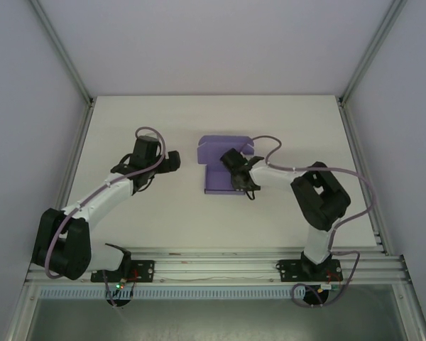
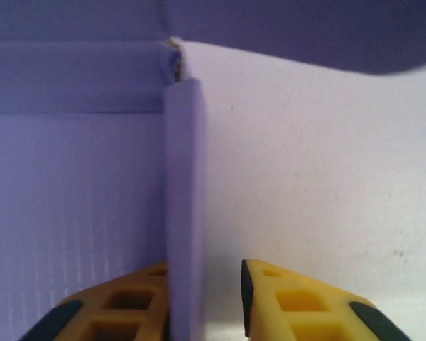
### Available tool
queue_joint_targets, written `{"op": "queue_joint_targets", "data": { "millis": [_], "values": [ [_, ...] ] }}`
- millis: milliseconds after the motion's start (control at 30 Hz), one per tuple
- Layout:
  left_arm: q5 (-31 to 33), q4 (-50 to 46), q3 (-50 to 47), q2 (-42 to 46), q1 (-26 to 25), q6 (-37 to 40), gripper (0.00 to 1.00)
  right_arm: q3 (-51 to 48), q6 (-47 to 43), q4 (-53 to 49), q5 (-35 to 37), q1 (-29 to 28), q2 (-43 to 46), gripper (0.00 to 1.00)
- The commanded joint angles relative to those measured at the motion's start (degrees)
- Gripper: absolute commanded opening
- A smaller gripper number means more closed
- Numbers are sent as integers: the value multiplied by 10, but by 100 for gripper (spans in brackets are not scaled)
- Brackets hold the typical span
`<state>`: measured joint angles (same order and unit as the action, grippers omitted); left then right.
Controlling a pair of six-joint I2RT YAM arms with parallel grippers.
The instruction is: Assemble paper box
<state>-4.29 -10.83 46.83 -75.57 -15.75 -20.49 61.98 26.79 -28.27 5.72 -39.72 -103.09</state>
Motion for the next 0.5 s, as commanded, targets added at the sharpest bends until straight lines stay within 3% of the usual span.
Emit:
{"op": "queue_joint_targets", "data": {
  "millis": [0,167,333,467],
  "values": [
    [-36,17,-7,21,1,21,100,-27,37,44,26,-2,54,39],
    [-52,15,7,24,-6,40,100,-67,42,94,66,-2,125,53],
    [-63,20,26,12,-14,62,100,-103,13,154,35,-1,165,64],
    [-59,11,44,-5,-23,72,100,-111,-1,161,17,2,156,67]
  ]
}}
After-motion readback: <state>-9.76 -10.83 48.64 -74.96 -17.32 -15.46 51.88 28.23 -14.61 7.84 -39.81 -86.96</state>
